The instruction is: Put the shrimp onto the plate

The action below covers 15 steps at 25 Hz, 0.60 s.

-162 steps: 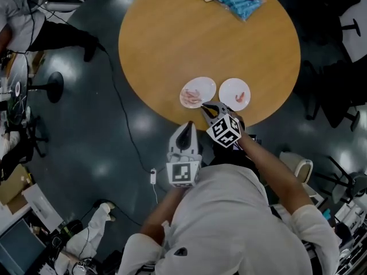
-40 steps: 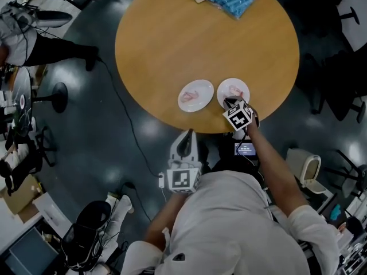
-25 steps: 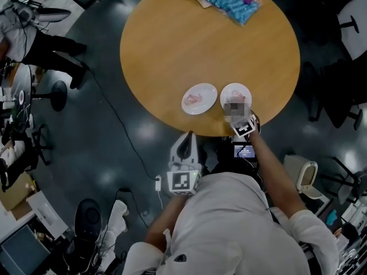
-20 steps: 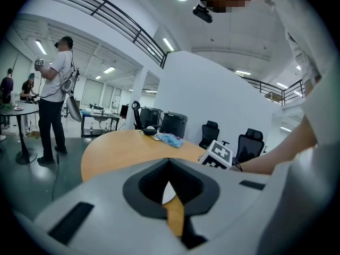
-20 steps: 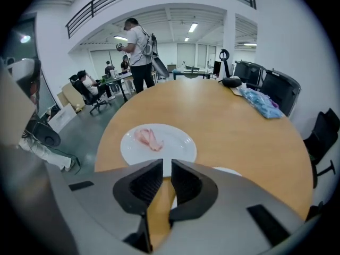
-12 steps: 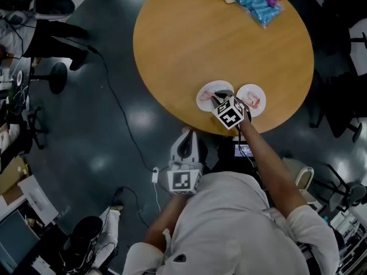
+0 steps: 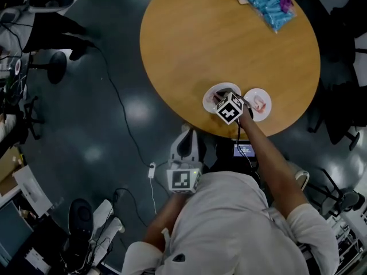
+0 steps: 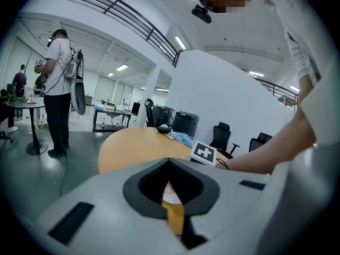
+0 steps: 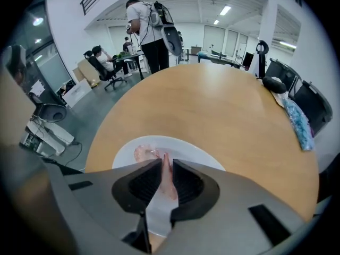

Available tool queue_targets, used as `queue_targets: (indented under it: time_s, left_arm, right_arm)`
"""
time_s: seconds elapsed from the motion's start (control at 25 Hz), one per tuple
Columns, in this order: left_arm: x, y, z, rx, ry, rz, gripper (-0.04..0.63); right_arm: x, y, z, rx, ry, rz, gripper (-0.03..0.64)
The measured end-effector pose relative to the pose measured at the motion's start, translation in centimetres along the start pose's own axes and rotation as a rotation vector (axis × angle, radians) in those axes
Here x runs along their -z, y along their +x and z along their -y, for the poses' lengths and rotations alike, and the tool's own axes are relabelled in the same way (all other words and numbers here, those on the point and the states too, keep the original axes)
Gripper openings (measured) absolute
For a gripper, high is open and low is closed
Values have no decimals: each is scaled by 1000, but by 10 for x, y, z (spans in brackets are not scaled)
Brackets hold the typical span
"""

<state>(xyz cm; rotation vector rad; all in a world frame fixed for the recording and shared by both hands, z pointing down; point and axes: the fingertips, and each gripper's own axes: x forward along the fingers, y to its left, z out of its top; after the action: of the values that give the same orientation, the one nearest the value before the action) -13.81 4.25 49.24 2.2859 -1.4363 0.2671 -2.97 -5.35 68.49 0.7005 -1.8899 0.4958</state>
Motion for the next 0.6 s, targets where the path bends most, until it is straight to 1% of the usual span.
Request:
queue_targets:
  time_s: [0.08,0.2,0.36,0.48,0.6]
  left_arm:
    - [1,1,-1,0,10,1,8]
    - [2,3,-1,-5,5,0,8]
    - [1,7,6,5,16,3,8]
    - [-2,9,16,18,30,9,8]
    - [-5,9,29,25,45,14,8]
  right_arm:
    - [2,1,0,-3,-5,-4,66]
    - [2,0,1,-10,4,5,63]
    - [1,-16,3,-33,88,80,61]
    - [9,-40,9,8,101,127,61]
    - [42,-68,15,61,110,126,61]
